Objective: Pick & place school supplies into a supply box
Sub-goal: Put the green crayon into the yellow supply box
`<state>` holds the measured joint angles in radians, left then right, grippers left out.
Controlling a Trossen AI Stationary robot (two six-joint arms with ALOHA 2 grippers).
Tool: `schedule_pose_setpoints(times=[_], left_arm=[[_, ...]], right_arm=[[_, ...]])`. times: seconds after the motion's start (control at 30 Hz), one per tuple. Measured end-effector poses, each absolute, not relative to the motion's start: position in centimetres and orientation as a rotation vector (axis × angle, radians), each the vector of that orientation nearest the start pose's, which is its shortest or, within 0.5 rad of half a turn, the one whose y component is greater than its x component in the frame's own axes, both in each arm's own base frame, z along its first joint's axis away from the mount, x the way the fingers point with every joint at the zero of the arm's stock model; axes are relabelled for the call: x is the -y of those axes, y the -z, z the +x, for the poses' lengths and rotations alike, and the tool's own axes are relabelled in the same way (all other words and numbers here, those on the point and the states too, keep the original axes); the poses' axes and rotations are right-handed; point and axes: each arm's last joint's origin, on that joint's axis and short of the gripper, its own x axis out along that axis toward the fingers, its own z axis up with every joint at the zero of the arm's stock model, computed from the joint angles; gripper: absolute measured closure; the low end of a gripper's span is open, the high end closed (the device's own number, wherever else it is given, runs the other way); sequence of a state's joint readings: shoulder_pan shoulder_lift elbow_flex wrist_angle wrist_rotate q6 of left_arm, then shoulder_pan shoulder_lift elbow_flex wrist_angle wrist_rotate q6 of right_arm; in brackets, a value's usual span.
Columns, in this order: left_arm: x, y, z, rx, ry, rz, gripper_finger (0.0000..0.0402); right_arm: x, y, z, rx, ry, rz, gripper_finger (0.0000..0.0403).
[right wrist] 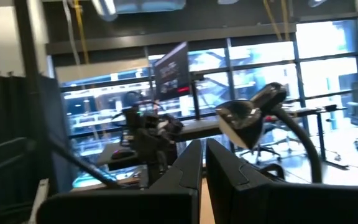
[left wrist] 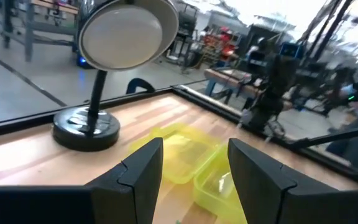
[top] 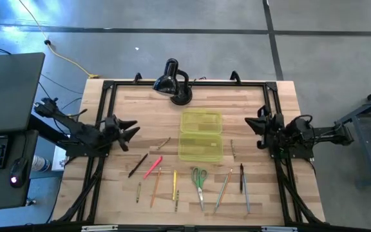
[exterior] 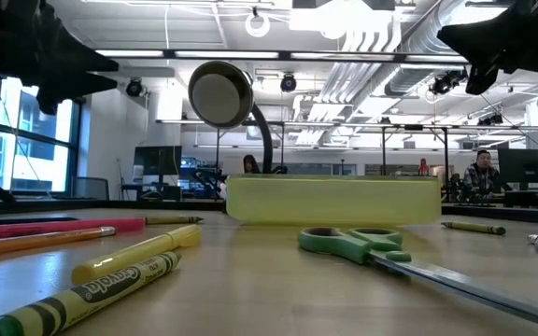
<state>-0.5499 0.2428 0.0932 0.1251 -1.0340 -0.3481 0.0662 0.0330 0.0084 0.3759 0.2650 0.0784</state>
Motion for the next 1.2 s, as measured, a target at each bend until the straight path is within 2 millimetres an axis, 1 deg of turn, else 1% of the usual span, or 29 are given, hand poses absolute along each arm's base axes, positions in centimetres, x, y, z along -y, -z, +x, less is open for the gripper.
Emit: schedule_pose_setpoints(times=[0.3,0.47,0.6,0.73,0.8,0.9,1.0,1.2], left_arm=[[4.3,-19.7,12.0,0.009,-0.557,-0.243,0.0186],[5.4,-20.3,13.9,-0.041,-0.589,-0.209,0.0186],[5.4,-21.1,15.5,-0.046,-0.645,-0.229,0.0186],[4.5,-22.1,16.8,-0.068,-0.695,-0.208,0.0186],[3.7,-22.5,17.3,-0.093,-0.679,-0.208,0.0186],[2.4,-23.0,18.0,-0.114,-0.618,-0.251,0.0186],[1.1,-23.0,18.4,-0.131,-0.586,-0.292,0.0186],[-0.8,-22.3,18.2,-0.201,-0.665,-0.28,0.0186]], right_arm=[[0.3,-20.0,9.2,0.369,0.22,0.136,0.0402],[0.3,-20.3,9.1,0.402,0.22,0.141,0.0402],[0.3,-20.7,8.9,0.445,0.237,0.155,0.0402],[0.3,-20.8,8.9,0.458,0.233,0.189,0.0402],[0.3,-21.0,8.8,0.48,0.213,0.215,0.0402],[0.1,-21.6,8.9,0.472,0.156,0.202,0.0403],[0.0,-22.0,9.5,0.43,0.134,0.196,0.0403],[0.1,-22.2,12.0,0.275,0.215,0.26,0.0403]])
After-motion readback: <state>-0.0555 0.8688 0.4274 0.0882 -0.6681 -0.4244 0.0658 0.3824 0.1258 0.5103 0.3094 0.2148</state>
